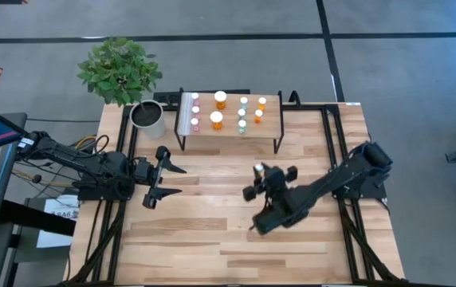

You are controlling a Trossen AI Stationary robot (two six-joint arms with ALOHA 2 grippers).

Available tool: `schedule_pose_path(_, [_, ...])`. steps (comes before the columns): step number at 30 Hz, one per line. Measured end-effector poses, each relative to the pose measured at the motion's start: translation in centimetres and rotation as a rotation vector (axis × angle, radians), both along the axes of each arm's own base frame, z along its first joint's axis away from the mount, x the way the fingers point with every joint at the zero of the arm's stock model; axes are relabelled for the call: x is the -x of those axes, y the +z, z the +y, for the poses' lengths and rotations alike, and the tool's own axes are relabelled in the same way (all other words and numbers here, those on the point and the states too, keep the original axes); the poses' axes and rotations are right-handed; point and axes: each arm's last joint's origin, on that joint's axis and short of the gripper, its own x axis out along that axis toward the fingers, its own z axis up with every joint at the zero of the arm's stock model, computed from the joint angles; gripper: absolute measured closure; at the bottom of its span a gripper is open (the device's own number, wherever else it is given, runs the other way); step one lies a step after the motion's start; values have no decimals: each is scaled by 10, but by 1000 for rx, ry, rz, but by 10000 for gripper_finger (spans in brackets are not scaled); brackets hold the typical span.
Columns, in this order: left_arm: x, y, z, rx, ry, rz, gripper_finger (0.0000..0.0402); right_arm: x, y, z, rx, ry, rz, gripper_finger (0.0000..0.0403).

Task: Pick and place medicine bottles onto shelf by color
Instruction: Put the small orange pill bottle on the shelf aligned with the other small orange pill bottle

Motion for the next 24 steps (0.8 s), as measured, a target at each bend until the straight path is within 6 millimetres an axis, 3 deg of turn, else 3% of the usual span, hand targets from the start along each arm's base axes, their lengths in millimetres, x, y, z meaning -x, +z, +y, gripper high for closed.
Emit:
schedule_pose_path(5, [0, 0, 0, -21, 11, -5, 143, 3, -15, -27, -43, -12, -39, 255])
schedule_pose_path(10, [0, 1, 1, -24, 35, -11, 143, -21, -31, -43, -83, 104, -34, 255])
schedule_pose_path(15, [1, 7, 1, -41, 44, -79, 143, -39, -34, -65, -44, 208, -31, 255])
schedule_pose_path(19, [2, 10, 2, -70, 53, -112, 143, -38, -17, -83, -13, 236, -40, 255])
schedule_pose_path(24, [1, 9, 3, -85, 94, -102, 143, -16, -3, -103, 34, 257, -22, 255])
